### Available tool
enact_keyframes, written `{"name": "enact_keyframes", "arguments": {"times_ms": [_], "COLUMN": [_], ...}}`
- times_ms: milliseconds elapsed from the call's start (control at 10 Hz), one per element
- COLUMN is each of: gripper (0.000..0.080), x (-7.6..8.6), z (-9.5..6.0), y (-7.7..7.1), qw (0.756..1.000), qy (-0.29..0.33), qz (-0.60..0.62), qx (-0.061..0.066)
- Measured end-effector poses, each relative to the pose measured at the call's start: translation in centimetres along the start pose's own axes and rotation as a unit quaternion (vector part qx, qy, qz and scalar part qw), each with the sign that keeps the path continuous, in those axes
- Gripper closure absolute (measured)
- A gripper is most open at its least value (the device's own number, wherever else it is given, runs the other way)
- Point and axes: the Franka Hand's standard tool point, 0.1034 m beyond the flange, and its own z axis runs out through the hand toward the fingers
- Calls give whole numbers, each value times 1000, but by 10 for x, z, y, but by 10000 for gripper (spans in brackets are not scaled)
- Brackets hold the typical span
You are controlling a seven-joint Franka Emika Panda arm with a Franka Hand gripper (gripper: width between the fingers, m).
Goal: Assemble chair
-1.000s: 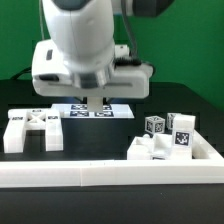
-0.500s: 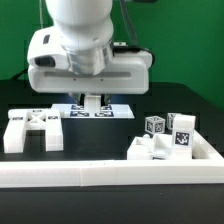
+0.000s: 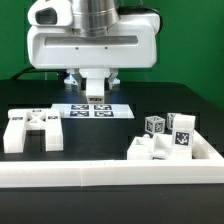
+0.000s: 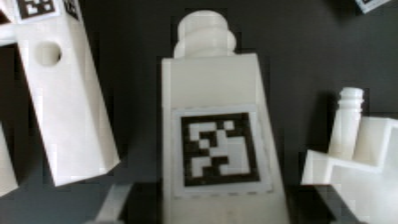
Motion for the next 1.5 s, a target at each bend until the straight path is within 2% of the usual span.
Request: {"name": "enact_keyframes", "arguments": {"times_ms": [100,400,700,800,900,1100,1200,1300,1500], "gripper": [502,502,502,502,502,502,502,502,502], "x": [2,27,32,33,34,47,48,47,48], "z": [-1,-18,-15,-14,-15,-28,-28,-26,-27], "y": [-1,-25,-22,-26,-37,-56,-65,-60,-60], "qw": [1000,991,974,969,969,968,967,968,967], "qy": [28,134,225,249,247,251,253,251,255], "qz": [0,0,-4,-1,-4,-7,-12,-11,-11], "qx": [-2,-3,-11,-10,-5,5,6,4,4]}}
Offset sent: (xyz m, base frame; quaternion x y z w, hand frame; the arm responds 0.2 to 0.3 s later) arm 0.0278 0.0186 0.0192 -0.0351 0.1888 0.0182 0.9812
